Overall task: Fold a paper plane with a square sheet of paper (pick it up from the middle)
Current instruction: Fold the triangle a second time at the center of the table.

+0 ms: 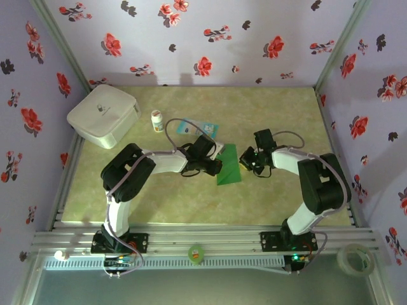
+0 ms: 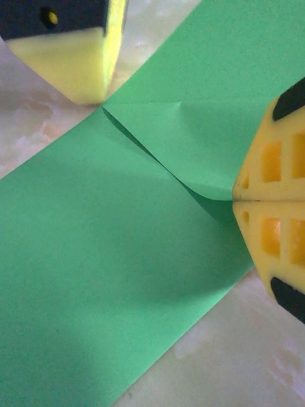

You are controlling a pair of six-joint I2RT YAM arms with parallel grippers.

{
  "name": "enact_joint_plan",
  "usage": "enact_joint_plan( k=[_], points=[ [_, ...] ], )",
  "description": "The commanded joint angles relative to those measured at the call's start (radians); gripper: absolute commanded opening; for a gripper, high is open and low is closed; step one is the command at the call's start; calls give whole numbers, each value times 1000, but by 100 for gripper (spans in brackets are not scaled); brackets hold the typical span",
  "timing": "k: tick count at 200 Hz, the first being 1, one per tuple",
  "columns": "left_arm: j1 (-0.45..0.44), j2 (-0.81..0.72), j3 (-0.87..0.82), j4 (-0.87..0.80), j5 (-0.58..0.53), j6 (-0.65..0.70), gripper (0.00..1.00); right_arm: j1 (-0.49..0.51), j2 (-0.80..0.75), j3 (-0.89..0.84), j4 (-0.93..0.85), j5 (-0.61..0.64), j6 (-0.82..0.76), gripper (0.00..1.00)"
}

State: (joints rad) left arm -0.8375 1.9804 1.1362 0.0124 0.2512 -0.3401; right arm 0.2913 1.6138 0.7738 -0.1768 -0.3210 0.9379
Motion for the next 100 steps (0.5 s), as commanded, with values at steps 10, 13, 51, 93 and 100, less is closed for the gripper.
enact_joint_plan(
  k=[10, 13, 51, 93, 100],
  points=[
    [3, 40, -36, -94, -22, 10, 0, 18, -116, -5, -6, 0, -97, 5],
    [3, 38, -36, -93, -22, 9, 0, 22, -117, -4, -6, -16, -103, 5],
    [3, 34, -30, -83, -24, 1, 0, 58, -20, 26, 15, -231, -95, 2],
    [3, 36, -12, -96, -24, 5, 0, 68, 54, 38, 90, -291, -55, 0],
    [3, 35, -10, -98, -25, 6, 0, 70, 61, 39, 101, -298, -46, 0]
  ],
)
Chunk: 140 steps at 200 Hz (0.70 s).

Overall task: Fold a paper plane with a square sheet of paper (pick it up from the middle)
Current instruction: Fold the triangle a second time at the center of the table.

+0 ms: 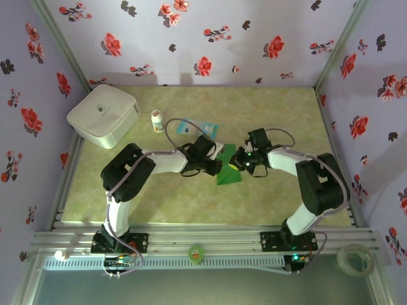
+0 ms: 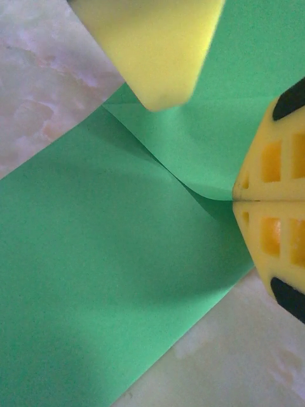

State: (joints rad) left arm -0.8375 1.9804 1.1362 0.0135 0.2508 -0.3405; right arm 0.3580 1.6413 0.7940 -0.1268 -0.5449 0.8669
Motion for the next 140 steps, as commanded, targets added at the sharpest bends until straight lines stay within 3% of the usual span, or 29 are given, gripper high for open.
enact_joint_plan(
  k=[1, 110, 140],
  points=[
    [3, 36, -10, -100, -24, 6, 0, 4, 33, 18, 52, -75, 26, 0],
    [2, 21, 0, -100, -15, -8, 0, -40, 133, -29, -56, 56, -74, 0],
    [2, -30, 17, -101, -60, -32, 13, -40, 129, -42, -39, 47, -69, 0]
  ],
)
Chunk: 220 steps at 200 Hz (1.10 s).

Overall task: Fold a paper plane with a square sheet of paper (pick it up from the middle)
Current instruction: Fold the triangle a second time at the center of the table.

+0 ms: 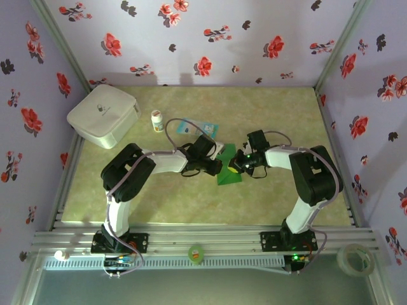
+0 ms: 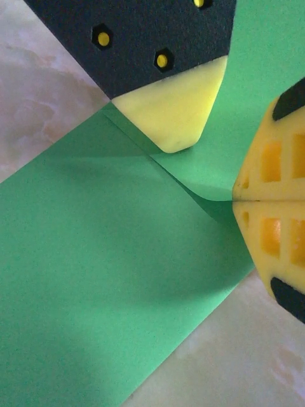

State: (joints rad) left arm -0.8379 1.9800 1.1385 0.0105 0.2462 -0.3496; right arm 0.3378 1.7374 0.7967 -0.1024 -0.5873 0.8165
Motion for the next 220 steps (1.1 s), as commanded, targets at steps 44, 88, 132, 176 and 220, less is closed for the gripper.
enact_joint_plan(
  k=[44, 88, 132, 176, 220],
  points=[
    [3, -114, 99, -188, -93, -110, 28, -19, 33, -29, -79, 87, -32, 0],
    [-16, -160, 48, -117, 79, -279, 15, -20, 18, -28, -90, 96, -32, 0],
    [-45, -86, 60, -69, 238, -439, 2, -20, 19, -25, -84, 91, -24, 0],
    [-50, -33, 69, -80, 237, -454, 0, -19, 13, -24, -85, 89, -23, 0],
    [-50, -3, 65, -86, 221, -446, 0, -19, 9, -33, -81, 92, -22, 0]
  ],
)
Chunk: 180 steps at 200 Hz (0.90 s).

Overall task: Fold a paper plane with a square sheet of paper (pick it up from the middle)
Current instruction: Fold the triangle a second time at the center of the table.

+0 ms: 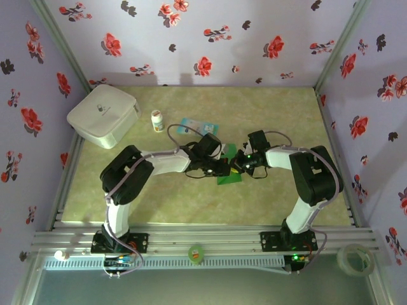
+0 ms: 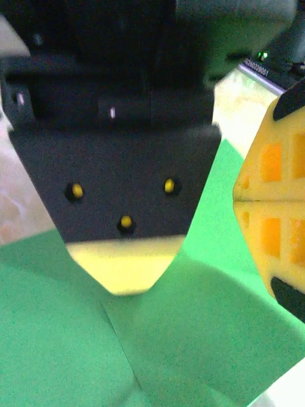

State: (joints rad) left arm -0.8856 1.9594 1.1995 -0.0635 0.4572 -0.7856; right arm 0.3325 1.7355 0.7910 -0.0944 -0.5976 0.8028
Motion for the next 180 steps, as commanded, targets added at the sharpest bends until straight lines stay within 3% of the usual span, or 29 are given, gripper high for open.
enact_joint_plan(
  k=[1, 180],
  points=[
    [-3, 19, 3, -14, 10, -9, 0, -14, 11, -28, -89, 102, -8, 0],
    [-16, -1, -178, 61, 18, -45, 0, -15, 23, -32, -125, 136, -39, 0]
  ],
)
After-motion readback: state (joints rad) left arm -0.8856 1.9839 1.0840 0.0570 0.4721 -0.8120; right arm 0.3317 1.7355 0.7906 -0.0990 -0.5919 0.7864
